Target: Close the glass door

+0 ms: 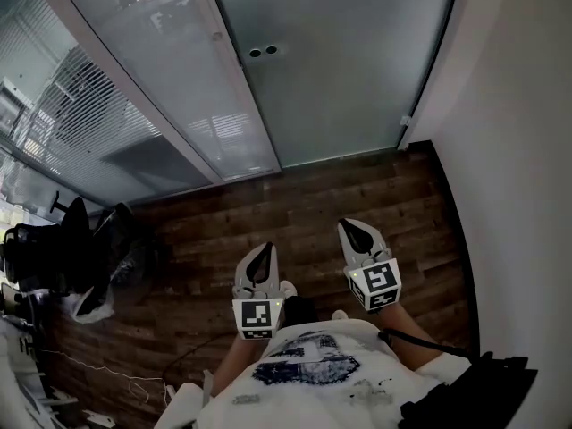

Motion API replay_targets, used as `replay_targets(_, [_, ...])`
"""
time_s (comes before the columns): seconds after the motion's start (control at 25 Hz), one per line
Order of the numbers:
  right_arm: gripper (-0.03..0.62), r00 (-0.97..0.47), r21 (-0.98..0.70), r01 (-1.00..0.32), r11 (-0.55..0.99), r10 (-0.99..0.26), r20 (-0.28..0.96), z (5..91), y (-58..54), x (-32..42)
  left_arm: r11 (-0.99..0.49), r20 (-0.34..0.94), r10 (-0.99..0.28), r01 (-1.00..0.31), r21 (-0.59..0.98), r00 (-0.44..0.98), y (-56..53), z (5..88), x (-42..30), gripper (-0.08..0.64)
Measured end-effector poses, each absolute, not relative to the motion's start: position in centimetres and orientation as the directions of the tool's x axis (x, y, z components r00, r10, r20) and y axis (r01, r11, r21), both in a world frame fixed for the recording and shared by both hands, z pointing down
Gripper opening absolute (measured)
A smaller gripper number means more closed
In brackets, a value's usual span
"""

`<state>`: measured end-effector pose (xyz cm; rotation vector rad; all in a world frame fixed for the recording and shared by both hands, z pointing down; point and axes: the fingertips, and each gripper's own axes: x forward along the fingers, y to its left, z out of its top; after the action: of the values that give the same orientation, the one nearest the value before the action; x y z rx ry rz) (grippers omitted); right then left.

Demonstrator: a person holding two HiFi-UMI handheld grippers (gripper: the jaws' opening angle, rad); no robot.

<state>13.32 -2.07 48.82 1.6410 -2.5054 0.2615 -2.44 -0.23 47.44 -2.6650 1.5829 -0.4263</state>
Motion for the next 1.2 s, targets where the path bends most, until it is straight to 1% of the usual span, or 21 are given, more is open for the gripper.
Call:
replay_targets(0.32, [0.008, -0.426, -0.108, -0.905, 0.412, -0.885, 0.186, 48.6, 3.2, 16.7, -0.494, 0.233, -0.861, -0.853, -0.171, 0.452, 4.5, 47.5, 1.9, 0.002])
replay_targets(0.44, [0.008, -0.477, -0.13, -0.878, 0.46, -0.86, 0.181, 48.5, 5.1, 16.6, -0.499, 0.234, -0.859, -0.848, -0.181, 0.455, 6.0, 47.3, 3.1, 0.002])
replay_targets(0.56, [0.008, -0.516, -0.131, -0.856, 0.501, -0.846, 0.136, 47.4, 6.8, 16.3, -0.503, 0.248, -0.856, -0.843, -0.191, 0.455, 7.1, 47.3, 3.9, 0.002])
replay_targets(0.72, [0.008, -0.494, -0.084, -0.868, 0.488, -0.866, 0.074, 45.4, 7.7, 16.6, -0.502, 0.241, -0.858, -0.841, -0.202, 0.454, 7.7, 46.5, 4.4, 0.002])
replay_targets(0.8, [0.008, -0.476, -0.077, -0.879, 0.471, -0.875, 0.083, 45.5, 8.0, 16.9, -0.497, 0.235, -0.861, -0.845, -0.196, 0.452, 8.1, 46.3, 4.3, 0.002])
replay_targets(0.96, [0.008, -0.462, -0.115, -0.884, 0.452, -0.884, 0.075, 45.0, 8.3, 17.0, -0.501, 0.231, -0.858, -0.846, -0.183, 0.459, 8.1, 46.2, 4.0, 0.002])
replay_targets(1.2, [0.008, -0.458, -0.072, -0.888, 0.454, -0.886, 0.073, 43.9, 8.0, 15.7, -0.521, 0.214, -0.849, -0.831, -0.196, 0.483, 7.3, 45.4, 3.7, 0.002])
